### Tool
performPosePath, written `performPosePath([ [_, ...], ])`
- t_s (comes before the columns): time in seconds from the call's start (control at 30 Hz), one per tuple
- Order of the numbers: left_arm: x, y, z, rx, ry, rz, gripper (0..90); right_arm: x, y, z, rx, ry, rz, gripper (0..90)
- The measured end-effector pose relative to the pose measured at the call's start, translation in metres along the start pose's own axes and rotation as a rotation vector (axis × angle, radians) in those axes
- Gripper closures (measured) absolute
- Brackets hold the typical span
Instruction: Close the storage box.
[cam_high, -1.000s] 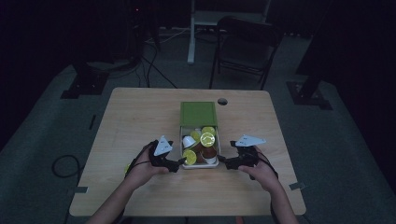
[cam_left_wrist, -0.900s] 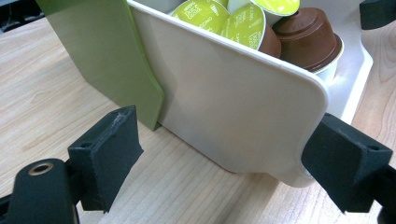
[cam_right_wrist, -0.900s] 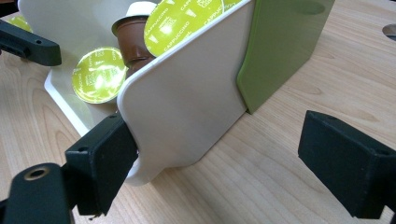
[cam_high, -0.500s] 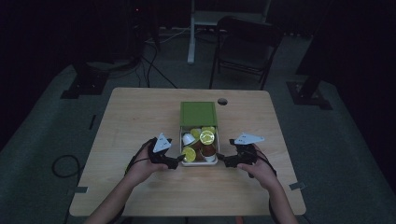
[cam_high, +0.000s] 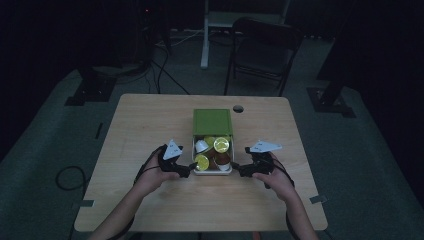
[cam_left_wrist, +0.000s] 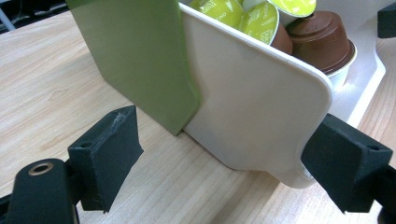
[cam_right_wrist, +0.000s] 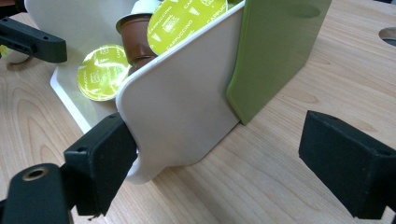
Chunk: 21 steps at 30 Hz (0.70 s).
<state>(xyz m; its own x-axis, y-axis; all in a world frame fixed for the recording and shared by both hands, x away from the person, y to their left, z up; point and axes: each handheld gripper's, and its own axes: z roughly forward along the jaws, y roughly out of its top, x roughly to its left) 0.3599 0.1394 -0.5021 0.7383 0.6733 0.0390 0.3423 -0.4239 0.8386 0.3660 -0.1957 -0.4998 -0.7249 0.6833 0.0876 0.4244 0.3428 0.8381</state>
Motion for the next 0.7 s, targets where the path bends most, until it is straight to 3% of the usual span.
performPosePath([
  [0.7,0.0091,0.0061,0.0055,-0.005,0.009,-0.011,15.0,-0.0060,0.0069,0.0056,-0.011,-0.029,0.019,11.3],
])
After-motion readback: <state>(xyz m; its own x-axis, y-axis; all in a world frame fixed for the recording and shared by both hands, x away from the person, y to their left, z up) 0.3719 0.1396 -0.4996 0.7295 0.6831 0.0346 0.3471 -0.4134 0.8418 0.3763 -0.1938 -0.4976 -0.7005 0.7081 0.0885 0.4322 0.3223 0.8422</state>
